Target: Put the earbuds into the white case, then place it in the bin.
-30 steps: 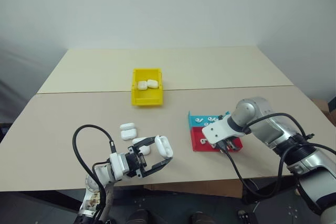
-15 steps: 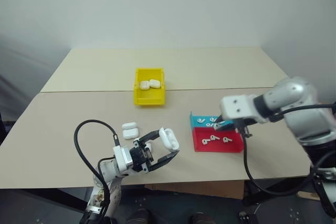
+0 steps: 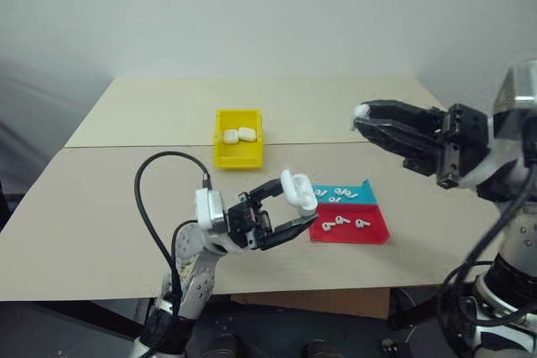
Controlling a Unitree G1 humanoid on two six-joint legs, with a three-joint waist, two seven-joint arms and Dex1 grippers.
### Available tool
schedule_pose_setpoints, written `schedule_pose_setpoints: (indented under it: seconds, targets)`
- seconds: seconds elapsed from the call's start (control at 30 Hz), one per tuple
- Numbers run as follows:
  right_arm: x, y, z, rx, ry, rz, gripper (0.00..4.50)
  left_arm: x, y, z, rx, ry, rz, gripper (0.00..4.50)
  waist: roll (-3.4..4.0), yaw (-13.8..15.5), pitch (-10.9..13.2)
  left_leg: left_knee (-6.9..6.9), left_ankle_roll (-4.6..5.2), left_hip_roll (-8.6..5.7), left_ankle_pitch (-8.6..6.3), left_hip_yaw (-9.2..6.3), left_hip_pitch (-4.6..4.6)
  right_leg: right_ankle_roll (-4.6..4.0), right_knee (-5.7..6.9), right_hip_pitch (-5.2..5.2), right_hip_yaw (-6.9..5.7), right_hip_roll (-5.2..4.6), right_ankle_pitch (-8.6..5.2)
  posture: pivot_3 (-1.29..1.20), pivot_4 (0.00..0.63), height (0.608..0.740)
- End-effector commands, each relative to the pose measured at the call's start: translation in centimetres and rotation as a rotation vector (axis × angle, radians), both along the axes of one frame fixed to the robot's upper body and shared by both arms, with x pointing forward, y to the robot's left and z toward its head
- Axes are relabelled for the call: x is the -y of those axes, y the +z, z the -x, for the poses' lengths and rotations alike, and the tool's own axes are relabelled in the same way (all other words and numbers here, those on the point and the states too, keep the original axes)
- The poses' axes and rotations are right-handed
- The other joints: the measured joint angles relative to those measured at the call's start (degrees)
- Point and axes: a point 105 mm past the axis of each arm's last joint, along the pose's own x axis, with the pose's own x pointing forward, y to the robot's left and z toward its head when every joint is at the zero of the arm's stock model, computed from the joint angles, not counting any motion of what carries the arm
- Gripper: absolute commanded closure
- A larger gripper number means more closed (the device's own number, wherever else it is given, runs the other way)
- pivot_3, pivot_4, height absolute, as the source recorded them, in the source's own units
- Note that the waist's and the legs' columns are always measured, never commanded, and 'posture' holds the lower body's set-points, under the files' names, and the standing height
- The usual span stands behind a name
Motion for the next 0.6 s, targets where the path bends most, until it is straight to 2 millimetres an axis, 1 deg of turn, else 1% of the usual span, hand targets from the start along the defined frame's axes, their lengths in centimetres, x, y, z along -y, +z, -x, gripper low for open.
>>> schedule_pose_setpoints:
  seconds: [0.03, 0.1, 0.2, 0.27, 0.43, 0.6]
  targets:
    - [-1.4, -0.3, 1.4, 0.079, 0.098, -0.002, 3.41, -0.1, 1.3, 0.6, 0.050, -0.029, 0.026, 1.72, 0.01, -0.1, 0.0, 0.00, 0.00, 0.00, 0.00, -0.01, 0.00, 0.00, -0.01, 0.01, 0.00, 0.01, 0.00, 0.00, 0.150, 0.740]
    - [-1.9, -0.7, 1.4, 0.083, 0.127, -0.003, 3.41, -0.1, 1.2, 0.7, 0.056, -0.035, 0.022, 1.72, 0.01, -0.3, 0.0, 0.00, 0.00, 0.00, 0.00, 0.00, 0.00, 0.00, -0.01, -0.01, 0.03, 0.01, 0.00, 0.00, 0.150, 0.740]
    - [-3.1, -1.6, 0.7, 0.085, 0.146, 0.015, 3.41, -0.2, 1.1, 1.0, 0.068, -0.051, 0.016, 1.72, 0.01, -0.6, 0.0, 0.00, 0.00, 0.01, 0.00, -0.01, 0.00, 0.00, 0.00, -0.01, 0.03, 0.03, 0.00, 0.00, 0.150, 0.740]
    - [-3.5, -2.1, 0.5, 0.086, 0.158, 0.032, 3.41, -0.2, 1.2, 1.1, 0.073, -0.054, 0.016, 1.72, 0.01, -0.8, 0.0, 0.00, 0.00, 0.02, 0.00, -0.03, 0.00, -0.01, 0.00, -0.01, 0.03, 0.05, 0.00, 0.00, 0.150, 0.740]
    - [-3.9, -2.7, 0.3, 0.088, 0.179, 0.056, 3.41, -0.2, 1.4, 0.9, 0.083, -0.045, 0.020, 1.72, 0.01, -0.8, 0.0, 0.00, 0.00, 0.01, 0.00, -0.03, 0.00, -0.02, -0.02, 0.00, 0.03, 0.04, 0.00, 0.00, 0.150, 0.740]
    - [-3.8, -3.4, 0.2, 0.081, 0.175, 0.088, 3.41, -0.1, 1.4, 1.0, 0.087, -0.038, 0.025, 1.72, 0.01, -0.8, 0.0, 0.00, 0.00, 0.02, 0.00, -0.03, 0.00, -0.02, -0.02, -0.01, 0.03, 0.04, 0.00, 0.00, 0.150, 0.740]
